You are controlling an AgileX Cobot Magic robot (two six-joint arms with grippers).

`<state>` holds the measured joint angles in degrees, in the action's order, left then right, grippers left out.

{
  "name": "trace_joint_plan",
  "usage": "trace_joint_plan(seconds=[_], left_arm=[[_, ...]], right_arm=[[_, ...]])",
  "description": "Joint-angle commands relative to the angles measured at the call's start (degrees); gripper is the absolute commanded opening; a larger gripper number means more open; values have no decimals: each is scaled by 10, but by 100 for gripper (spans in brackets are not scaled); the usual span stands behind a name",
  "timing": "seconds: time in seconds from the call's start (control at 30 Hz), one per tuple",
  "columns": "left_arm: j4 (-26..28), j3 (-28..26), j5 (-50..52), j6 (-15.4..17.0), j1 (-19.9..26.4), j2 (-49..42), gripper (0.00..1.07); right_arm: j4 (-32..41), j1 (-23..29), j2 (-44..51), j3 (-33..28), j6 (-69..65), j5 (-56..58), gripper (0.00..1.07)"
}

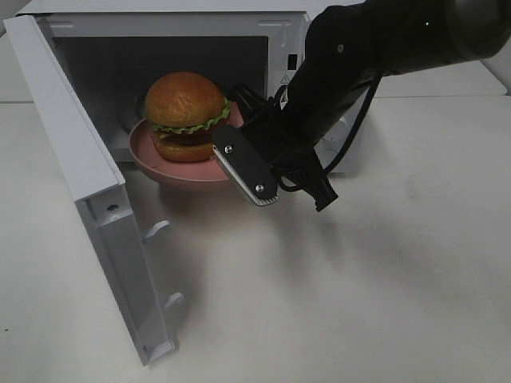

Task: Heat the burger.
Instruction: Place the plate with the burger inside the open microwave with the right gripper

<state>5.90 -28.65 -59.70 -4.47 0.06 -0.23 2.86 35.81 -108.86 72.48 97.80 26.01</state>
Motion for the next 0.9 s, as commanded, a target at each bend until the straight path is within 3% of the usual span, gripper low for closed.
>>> trace_joint_plan(seconds=[0.03,0.9], left_arm=[[-1,2,2,4,1,-15,98],[0,2,2,4,1,-15,98]], right_arm=[[5,-3,-9,26,-4,-29,0],[-53,-3,-143,232,-143,28,0]])
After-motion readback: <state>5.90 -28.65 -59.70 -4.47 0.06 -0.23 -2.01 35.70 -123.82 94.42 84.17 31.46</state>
